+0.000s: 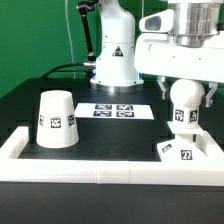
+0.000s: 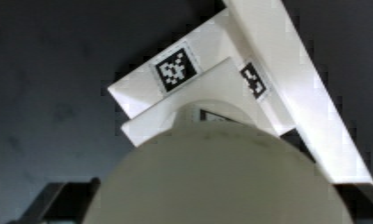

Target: Assemble lamp

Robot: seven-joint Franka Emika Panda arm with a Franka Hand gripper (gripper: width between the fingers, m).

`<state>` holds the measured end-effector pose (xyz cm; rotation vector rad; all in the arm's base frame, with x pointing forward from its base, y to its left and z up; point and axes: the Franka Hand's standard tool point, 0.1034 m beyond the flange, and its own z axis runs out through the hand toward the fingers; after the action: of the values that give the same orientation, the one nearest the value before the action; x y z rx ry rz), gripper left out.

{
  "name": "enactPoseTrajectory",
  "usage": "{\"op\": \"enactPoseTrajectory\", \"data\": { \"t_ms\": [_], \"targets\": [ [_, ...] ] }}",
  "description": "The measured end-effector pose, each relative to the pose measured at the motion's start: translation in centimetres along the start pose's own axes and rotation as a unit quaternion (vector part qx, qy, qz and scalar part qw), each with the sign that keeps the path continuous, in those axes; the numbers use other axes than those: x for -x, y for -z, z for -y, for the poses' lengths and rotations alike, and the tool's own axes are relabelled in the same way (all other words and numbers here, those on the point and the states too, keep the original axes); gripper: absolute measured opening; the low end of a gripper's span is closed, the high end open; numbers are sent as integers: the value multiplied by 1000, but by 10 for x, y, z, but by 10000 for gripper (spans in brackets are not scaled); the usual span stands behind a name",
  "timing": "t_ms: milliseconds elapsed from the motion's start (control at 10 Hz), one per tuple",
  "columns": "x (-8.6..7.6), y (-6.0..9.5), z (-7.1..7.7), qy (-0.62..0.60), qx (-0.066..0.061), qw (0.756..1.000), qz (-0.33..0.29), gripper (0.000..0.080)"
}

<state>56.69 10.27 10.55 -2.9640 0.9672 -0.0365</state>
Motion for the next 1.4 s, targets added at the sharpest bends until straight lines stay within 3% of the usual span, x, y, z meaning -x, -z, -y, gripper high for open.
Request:
{"op": "enactPoseTrajectory", "data": {
  "t_ms": [400,900,1300,1400],
  "targets": [
    [1,0,1,-133,-8,991,10,576],
    [1,0,3,-390,-26,919,49,576],
    [3,1,6,-477,-26,876,66,576],
    [4,1,6,-476,-26,877,66,576]
  ]
}}
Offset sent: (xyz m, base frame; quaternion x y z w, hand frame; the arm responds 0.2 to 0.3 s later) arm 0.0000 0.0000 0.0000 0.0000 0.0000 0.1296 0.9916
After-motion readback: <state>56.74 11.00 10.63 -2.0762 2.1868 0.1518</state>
